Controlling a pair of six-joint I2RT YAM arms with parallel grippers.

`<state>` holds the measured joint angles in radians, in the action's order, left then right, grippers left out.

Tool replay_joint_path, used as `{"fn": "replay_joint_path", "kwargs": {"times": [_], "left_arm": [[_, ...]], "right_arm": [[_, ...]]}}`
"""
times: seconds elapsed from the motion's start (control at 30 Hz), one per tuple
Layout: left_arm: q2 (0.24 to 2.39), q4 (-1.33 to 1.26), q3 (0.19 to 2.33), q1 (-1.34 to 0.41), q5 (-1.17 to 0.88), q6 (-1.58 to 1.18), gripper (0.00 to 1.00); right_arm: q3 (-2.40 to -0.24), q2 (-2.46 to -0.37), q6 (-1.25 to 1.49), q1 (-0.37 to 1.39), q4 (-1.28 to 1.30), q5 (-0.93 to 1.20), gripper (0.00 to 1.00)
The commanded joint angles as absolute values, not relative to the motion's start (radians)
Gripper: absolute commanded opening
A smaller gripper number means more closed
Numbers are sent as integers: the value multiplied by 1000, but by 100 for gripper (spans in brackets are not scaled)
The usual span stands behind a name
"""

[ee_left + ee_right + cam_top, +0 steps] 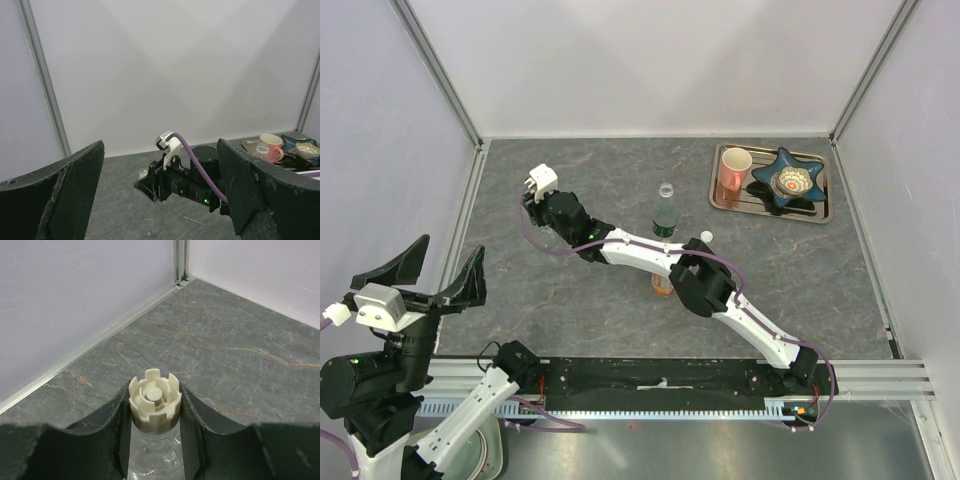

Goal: Screw on the bottle caps
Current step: Place the plastic bottle at the center of the board.

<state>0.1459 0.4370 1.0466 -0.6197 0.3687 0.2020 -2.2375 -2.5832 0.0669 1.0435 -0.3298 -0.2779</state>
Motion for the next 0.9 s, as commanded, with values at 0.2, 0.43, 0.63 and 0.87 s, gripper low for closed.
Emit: {"fn": "replay_joint_path", "kwargs": {"times": [0.2, 0.43, 0.63, 0.87], "left_arm": [[161, 391, 1035, -624, 396, 175, 100], [160, 391, 1037, -624, 396, 175, 100], [160, 396, 1035, -623, 393, 167, 100], [161, 396, 1034, -621, 388, 163, 99]], "right_arm": [[-2255, -2539, 57, 1045, -284, -209, 51], [-2287, -2536, 32, 1046, -245, -196, 71], [-2299, -2519, 20, 1040, -233, -196, 75], [-2298, -2505, 21, 1031, -218, -170, 80]]}}
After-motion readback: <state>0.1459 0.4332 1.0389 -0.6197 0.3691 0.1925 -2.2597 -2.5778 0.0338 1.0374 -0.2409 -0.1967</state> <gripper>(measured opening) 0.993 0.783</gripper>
